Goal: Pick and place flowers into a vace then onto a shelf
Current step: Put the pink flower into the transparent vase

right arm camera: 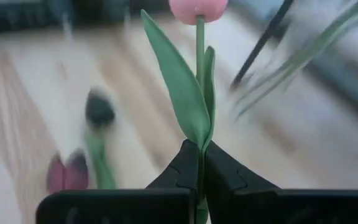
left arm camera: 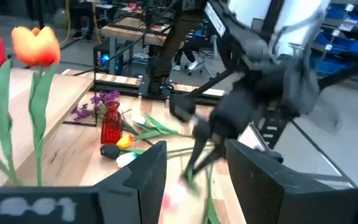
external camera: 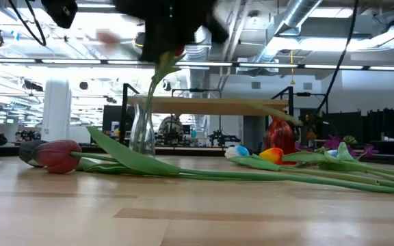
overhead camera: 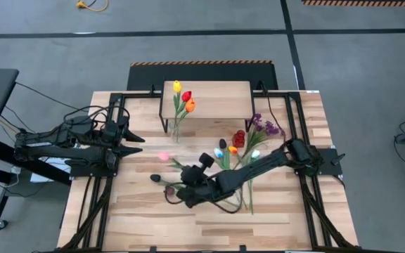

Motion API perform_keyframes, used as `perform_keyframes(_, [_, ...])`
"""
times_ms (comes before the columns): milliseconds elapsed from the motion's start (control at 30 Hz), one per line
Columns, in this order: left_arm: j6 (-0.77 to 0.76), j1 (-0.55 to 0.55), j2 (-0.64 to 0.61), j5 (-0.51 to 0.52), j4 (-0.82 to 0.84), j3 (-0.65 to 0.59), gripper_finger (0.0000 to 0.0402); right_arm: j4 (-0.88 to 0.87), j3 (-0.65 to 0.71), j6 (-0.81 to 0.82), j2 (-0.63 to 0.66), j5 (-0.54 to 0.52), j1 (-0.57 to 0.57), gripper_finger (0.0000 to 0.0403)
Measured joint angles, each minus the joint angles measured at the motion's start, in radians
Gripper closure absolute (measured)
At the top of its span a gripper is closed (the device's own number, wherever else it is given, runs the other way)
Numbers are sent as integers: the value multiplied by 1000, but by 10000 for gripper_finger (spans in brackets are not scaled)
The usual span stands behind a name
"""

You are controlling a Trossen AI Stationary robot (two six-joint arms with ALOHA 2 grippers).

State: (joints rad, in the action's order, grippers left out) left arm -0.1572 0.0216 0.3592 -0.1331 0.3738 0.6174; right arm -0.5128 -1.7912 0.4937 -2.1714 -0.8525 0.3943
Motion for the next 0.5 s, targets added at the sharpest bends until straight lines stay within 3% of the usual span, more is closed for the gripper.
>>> perform_keyframes(100, [45,0,11,-64,-15,0,245,118,-1,-138,66,-81,35,401])
perform_keyframes(200, [75,0,32,-121,-61,0,245,324,-4,-337,103,-78,50,402])
perform_keyframes(333, [86,0,71,-173,-183,-1,245,570,-3,-568,133,49,40,402])
perform_keyframes(500, [81,0,120,-269,-389,-1,245,711,-3,-678,147,162,5,402])
